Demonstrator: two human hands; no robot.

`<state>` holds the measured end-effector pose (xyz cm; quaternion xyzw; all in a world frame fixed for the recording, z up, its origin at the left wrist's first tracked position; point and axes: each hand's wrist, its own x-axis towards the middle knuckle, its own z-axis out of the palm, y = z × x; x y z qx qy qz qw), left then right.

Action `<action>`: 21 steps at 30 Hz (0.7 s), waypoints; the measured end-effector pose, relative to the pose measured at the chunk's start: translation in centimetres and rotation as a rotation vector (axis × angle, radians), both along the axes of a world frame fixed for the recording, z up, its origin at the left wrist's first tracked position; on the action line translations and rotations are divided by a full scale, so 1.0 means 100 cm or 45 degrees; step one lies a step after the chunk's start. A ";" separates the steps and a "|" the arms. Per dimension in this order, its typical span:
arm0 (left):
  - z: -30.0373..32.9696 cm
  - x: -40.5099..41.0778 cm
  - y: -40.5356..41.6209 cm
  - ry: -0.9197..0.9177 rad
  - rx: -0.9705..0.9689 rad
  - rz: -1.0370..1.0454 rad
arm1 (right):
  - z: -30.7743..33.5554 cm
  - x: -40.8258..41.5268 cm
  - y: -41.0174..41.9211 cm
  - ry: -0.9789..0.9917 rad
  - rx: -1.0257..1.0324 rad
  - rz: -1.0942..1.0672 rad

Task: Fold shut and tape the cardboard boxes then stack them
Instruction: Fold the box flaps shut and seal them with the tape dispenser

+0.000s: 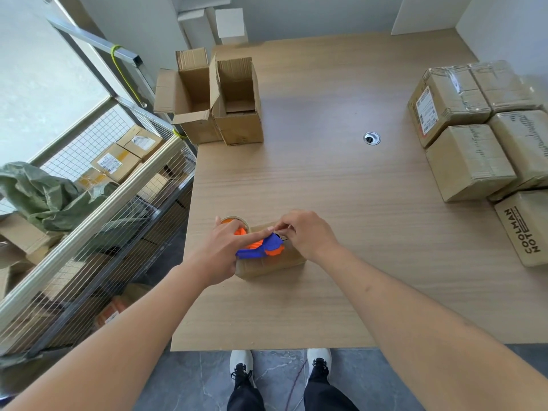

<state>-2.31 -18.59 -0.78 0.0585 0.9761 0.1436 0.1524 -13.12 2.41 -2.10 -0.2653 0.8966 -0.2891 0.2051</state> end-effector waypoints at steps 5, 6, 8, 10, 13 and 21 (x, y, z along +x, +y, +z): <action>-0.002 0.010 0.004 0.063 -0.054 0.030 | -0.002 0.001 -0.001 0.014 0.025 -0.059; -0.003 0.012 0.007 0.113 -0.074 0.042 | -0.003 0.001 -0.001 0.011 0.025 -0.069; -0.004 0.018 0.013 0.239 -0.089 0.085 | -0.003 0.001 -0.002 -0.004 0.019 -0.091; -0.005 0.023 0.019 0.304 -0.063 0.136 | -0.003 -0.001 -0.002 -0.029 -0.012 -0.099; -0.010 0.028 0.023 0.322 -0.024 0.169 | -0.004 -0.001 0.004 -0.022 -0.054 -0.054; -0.015 0.031 0.020 0.329 0.018 0.139 | -0.006 -0.002 0.014 -0.034 -0.118 0.018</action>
